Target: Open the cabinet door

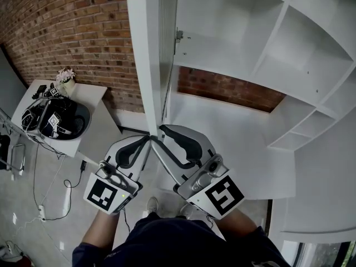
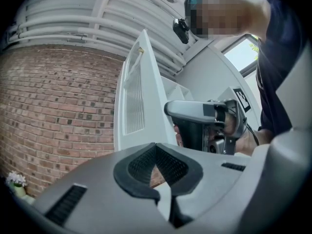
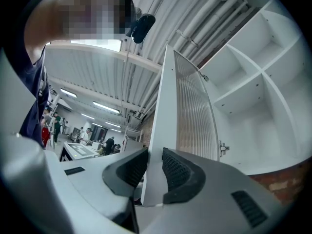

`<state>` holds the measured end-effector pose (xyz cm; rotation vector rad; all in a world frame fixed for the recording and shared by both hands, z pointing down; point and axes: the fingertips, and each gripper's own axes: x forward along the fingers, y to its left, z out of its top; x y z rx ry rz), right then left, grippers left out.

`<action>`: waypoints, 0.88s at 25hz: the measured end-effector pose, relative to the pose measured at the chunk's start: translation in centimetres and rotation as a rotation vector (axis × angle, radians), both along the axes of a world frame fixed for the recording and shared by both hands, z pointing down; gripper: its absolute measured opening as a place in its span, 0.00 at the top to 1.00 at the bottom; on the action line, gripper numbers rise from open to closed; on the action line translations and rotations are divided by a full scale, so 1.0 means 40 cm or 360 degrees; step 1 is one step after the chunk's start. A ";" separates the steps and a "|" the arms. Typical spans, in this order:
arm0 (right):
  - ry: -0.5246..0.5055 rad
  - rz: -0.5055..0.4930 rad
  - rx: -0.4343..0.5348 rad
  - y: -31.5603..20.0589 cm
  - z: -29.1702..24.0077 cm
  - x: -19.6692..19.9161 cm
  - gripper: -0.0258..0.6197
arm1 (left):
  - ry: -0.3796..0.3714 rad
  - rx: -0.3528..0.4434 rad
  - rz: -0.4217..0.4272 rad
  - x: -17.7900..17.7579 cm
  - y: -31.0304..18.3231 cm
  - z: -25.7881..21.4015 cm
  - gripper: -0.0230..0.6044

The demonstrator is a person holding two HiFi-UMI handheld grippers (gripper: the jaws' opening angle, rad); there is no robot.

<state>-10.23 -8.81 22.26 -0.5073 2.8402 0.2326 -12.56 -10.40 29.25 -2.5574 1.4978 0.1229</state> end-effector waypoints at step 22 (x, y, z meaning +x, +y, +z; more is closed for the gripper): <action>-0.0083 0.0015 -0.0096 -0.039 0.033 0.022 0.86 | 0.0035 -0.0104 -0.0045 -0.051 0.050 0.075 0.96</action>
